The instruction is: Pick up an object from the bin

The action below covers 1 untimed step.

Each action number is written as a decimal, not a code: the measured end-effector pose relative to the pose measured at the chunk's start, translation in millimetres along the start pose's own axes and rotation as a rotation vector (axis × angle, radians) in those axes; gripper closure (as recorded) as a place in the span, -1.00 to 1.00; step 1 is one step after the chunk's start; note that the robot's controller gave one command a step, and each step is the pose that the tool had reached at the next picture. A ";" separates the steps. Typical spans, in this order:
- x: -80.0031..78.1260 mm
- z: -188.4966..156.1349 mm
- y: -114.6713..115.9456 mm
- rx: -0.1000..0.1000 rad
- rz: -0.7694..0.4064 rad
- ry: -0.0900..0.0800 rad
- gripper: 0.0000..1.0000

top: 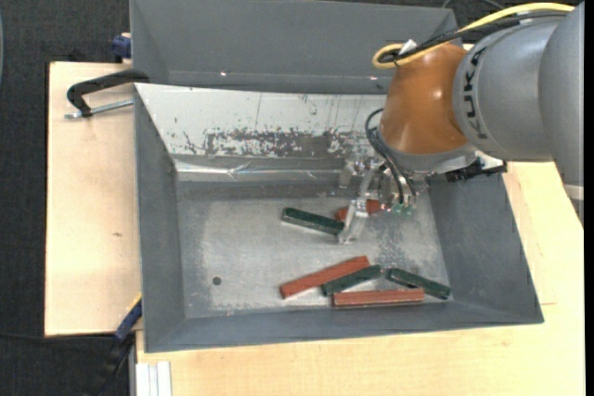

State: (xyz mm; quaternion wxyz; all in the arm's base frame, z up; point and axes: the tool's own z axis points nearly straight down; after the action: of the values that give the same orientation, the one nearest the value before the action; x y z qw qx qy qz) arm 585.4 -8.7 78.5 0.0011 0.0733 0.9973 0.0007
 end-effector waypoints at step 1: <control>17.4 7.7 37.9 0.000 0.082 0.003 1.00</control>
Offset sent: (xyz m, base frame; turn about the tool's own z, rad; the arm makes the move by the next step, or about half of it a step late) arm 0.0000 0.0000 0.0000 0.0000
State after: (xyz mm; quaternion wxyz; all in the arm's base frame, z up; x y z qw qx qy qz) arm 573.7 31.4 70.9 -0.0002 0.1141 0.9935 0.0010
